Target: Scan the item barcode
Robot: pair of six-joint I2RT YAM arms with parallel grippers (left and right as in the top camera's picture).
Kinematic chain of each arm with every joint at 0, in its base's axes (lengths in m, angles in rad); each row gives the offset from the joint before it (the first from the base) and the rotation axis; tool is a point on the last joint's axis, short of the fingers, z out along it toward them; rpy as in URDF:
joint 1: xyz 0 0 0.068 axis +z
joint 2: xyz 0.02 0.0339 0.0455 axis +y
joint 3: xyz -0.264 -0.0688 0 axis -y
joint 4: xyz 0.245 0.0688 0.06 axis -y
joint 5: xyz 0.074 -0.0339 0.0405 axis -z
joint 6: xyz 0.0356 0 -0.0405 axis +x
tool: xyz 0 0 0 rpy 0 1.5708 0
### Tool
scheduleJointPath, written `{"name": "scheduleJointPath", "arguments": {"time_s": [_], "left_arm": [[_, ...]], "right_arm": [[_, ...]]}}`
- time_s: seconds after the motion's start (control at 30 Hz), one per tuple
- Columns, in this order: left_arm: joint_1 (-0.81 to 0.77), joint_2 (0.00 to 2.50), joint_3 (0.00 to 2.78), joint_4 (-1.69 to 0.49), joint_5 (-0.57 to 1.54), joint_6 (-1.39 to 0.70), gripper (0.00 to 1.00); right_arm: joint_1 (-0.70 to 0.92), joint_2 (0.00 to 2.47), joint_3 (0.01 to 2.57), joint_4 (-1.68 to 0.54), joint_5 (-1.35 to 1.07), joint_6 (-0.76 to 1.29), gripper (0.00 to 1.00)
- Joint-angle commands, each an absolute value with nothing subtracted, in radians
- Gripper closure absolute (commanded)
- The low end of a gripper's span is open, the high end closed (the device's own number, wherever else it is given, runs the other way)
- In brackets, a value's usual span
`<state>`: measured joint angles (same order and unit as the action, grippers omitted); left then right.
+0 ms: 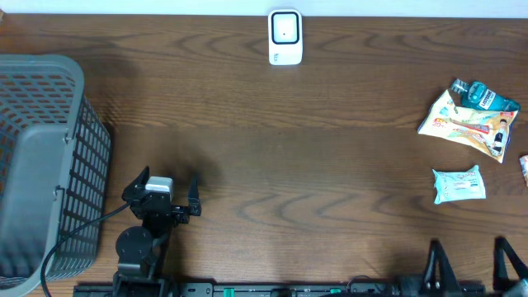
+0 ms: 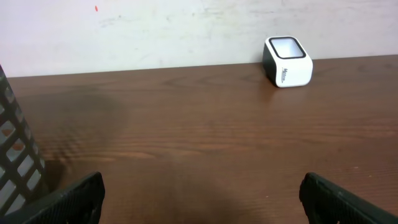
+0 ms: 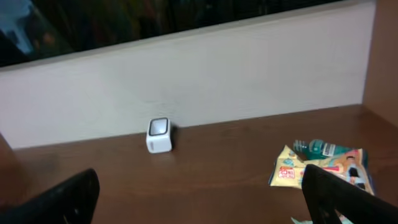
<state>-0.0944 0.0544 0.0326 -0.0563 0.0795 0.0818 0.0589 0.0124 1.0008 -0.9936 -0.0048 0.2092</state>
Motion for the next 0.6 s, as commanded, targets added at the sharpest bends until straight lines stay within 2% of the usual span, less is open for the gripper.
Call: {"name": "scheduleJointPath", "arguments": {"time_s": [0.0,0.57], "left_arm": [[-0.092,0.05,0.017,-0.089,0.093,0.08,0.0],[-0.092,0.05,0.017,-0.089,0.093,0.08,0.0]], "right_arm": [[0.08,0.006,0.931,-0.942,-0.006,0.224,0.01],[0.093,0.006,0.556,-0.517,-0.007,0.262,0.01]]}}
